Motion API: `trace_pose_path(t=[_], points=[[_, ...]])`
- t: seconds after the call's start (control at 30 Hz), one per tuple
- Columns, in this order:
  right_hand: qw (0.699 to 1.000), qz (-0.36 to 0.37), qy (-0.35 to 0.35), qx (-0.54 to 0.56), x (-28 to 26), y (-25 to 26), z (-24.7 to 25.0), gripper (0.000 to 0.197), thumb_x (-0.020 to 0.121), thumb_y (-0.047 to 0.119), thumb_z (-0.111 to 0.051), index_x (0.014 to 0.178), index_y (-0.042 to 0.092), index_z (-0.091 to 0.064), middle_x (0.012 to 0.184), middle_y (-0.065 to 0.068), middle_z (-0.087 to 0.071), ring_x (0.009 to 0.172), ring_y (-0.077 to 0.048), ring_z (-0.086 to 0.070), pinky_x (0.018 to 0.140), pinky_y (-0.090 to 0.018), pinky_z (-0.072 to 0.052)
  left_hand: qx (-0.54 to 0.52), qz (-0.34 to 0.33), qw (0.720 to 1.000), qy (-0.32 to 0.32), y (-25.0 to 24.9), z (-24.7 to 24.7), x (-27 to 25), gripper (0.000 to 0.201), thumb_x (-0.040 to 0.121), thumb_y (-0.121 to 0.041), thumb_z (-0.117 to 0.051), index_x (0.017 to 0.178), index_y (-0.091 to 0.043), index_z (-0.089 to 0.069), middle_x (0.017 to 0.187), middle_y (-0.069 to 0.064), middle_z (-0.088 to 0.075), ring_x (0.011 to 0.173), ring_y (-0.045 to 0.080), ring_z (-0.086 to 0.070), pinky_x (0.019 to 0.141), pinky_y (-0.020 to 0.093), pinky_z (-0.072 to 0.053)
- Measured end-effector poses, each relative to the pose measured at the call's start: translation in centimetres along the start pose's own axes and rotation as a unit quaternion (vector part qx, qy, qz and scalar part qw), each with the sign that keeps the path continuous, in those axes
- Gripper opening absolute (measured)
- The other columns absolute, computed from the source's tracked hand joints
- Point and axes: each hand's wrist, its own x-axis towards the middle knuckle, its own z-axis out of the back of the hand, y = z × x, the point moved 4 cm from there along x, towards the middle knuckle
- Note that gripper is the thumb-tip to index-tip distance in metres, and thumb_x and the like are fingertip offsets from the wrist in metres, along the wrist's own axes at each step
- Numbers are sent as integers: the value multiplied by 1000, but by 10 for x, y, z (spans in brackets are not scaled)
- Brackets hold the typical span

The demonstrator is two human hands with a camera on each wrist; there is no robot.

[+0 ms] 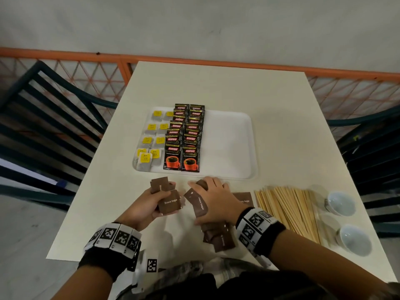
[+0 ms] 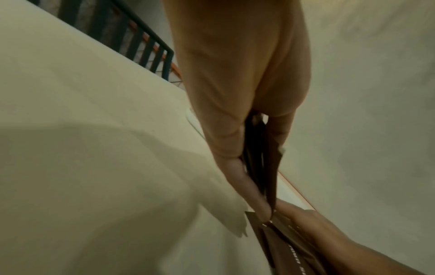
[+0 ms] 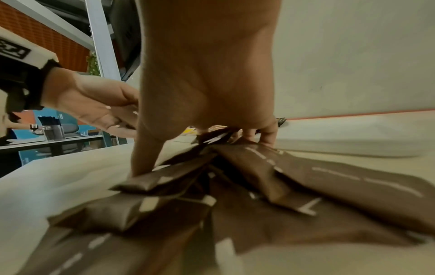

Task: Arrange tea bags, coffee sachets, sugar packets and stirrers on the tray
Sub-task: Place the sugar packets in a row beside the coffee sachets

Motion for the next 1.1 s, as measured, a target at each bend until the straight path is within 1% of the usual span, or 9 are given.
trace_pose_path(t=[0.1,0.27,0.47,0.57,0.67,0.77,0.87,1.0,1.1], points=[[1000,3,24,18,7,5,3,91,71,58,-66,143,26,-20,135,-11,-32,126,-30,-30,104,-48,-32,-34,1,999,-10,4,5,-1,28,95,-4,-42,121,-10,-51,108,17,-69,81,25,-72,71,38,-59],[986,-8,53,157,13,5,9,59,73,33,-72,122,22,-41,121,-6,-39,112,-24,-43,94,-40,-44,-59,-5,998,-9,6,7,0,35,96,-3,-39,120,-25,-50,95,12,-72,80,28,-70,71,45,-58],[960,-21,37,278,10,-4,18,59,68,13,-74,114,22,-39,102,-3,-55,93,-21,-57,75,-32,-50,-56,-9,998,-12,1,2,-1,32,95,-2,-39,121,-18,-51,103,14,-65,85,32,-67,73,45,-58],[922,-24,27,386,6,-8,25,64,69,10,-78,114,26,-36,105,-6,-57,94,-21,-61,77,-34,-55,-35,-9,999,-28,-1,-2,1,33,95,-1,-40,123,-16,-50,98,12,-65,82,29,-66,76,46,-57],[898,0,-6,440,3,-7,42,63,74,14,-76,118,26,-33,108,0,-57,98,-16,-60,85,-29,-52,-35,1,999,-26,-4,-11,3,34,95,-3,-41,126,-13,-49,107,18,-63,89,34,-64,74,45,-57],[861,24,-45,506,4,0,62,59,78,15,-72,121,23,-32,106,3,-55,97,-13,-60,89,-29,-52,-37,4,999,-10,-9,-23,4,29,94,-13,-46,122,-13,-54,116,22,-62,96,35,-65,78,47,-57],[842,46,-89,529,8,11,78,57,79,15,-71,120,23,-33,110,-2,-54,95,-12,-59,83,-22,-52,-78,2,997,2,-20,-33,1,35,93,-40,-46,105,-14,-67,105,16,-69,86,26,-70,73,45,-58],[855,65,-113,502,13,26,77,59,77,14,-74,120,23,-35,111,2,-52,94,-6,-57,81,-16,-49,-173,13,983,54,-33,-42,-2,66,81,-68,-38,100,-14,-72,104,13,-72,92,28,-69,83,51,-54],[902,64,-132,406,13,30,68,68,76,23,-75,132,20,-35,126,-4,-44,115,-15,-45,99,-26,-41,-150,0,985,83,-36,-46,-3,49,83,-55,-46,95,-16,-72,98,9,-73,86,24,-70,77,46,-54]])
